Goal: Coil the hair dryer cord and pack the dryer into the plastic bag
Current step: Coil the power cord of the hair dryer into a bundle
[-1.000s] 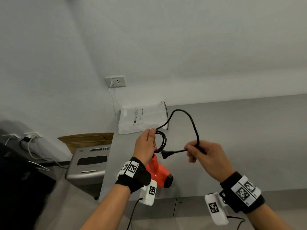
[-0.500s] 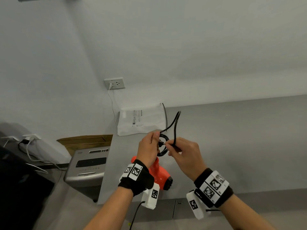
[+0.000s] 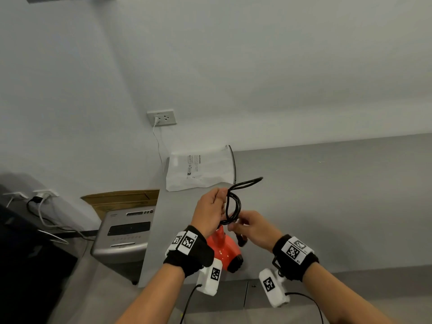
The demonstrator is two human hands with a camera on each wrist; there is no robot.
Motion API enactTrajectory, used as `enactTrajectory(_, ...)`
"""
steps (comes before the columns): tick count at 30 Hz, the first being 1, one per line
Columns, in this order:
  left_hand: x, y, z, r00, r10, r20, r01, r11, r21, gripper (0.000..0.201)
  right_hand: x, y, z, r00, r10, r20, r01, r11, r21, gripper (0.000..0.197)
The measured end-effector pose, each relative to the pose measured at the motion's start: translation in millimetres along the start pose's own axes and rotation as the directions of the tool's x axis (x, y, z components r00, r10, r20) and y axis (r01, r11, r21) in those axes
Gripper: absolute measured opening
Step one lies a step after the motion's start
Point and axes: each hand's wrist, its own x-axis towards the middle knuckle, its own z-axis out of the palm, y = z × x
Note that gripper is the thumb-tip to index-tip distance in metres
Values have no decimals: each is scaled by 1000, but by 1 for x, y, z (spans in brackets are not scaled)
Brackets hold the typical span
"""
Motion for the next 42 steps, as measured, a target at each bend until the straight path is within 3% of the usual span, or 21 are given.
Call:
enactTrajectory(3, -1, 4, -5, 1000, -10, -4, 9, 998, -56, 36, 3, 23, -8, 976, 104, -189, -118, 991, -66, 23)
enactTrajectory(5, 0, 3, -10, 1000, -14, -16, 12, 997, -77, 35, 2, 47, -21, 917, 228, -328, -259, 965, -51, 26)
enactTrajectory(11, 3, 1, -22, 998, -13, -63, 8, 996, -92, 36, -25, 107, -58, 744, 476, -469, -480, 869, 120, 28)
enactTrajectory(15, 4, -2, -21, 996, -27, -86, 19, 995, -94, 36, -32, 114, -70, 655, 553, -516, -393, 832, 392, 27)
enactTrajectory(19, 8, -3, -21, 995, -27, -101, 18, 996, -93, 37, -38, 84, -85, 586, 538, -606, -87, 785, 613, 28)
enactTrajectory(21, 10, -4, -20, 994, -31, -106, 22, 996, -81, 37, -42, 58, -92, 593, 489, -640, 93, 748, 658, 28)
enactTrajectory(24, 12, -4, -17, 993, -27, -119, 20, 998, -67, 39, -46, 6, -84, 699, 330, -634, 292, 678, 675, 28)
enactTrajectory(26, 13, -3, -12, 995, -18, -102, 13, 998, -53, 40, -45, -30, -66, 775, 194, -601, 337, 679, 652, 25)
enactTrajectory(29, 11, 1, -4, 998, -5, -70, 3, 999, -37, 39, -38, -63, -35, 821, 23, -570, 354, 763, 541, 17)
enactTrajectory(32, 9, 3, -2, 996, 28, -81, -28, 1000, 10, 40, -28, -67, -15, 840, -111, -532, 340, 871, 355, 14)
enactTrajectory(35, 8, 2, -2, 992, 73, -107, -61, 992, 115, 40, -19, -56, -5, 848, -248, -467, 312, 948, 63, 11)
enactTrajectory(38, 9, -1, -4, 991, 80, -110, -66, 990, 126, 43, -14, -51, 4, 807, -388, -445, 348, 921, -172, 10)
enactTrajectory(42, 10, -3, -7, 989, 73, -132, -53, 987, 152, 40, -6, -42, 13, 767, -450, -457, 361, 892, -273, 9)
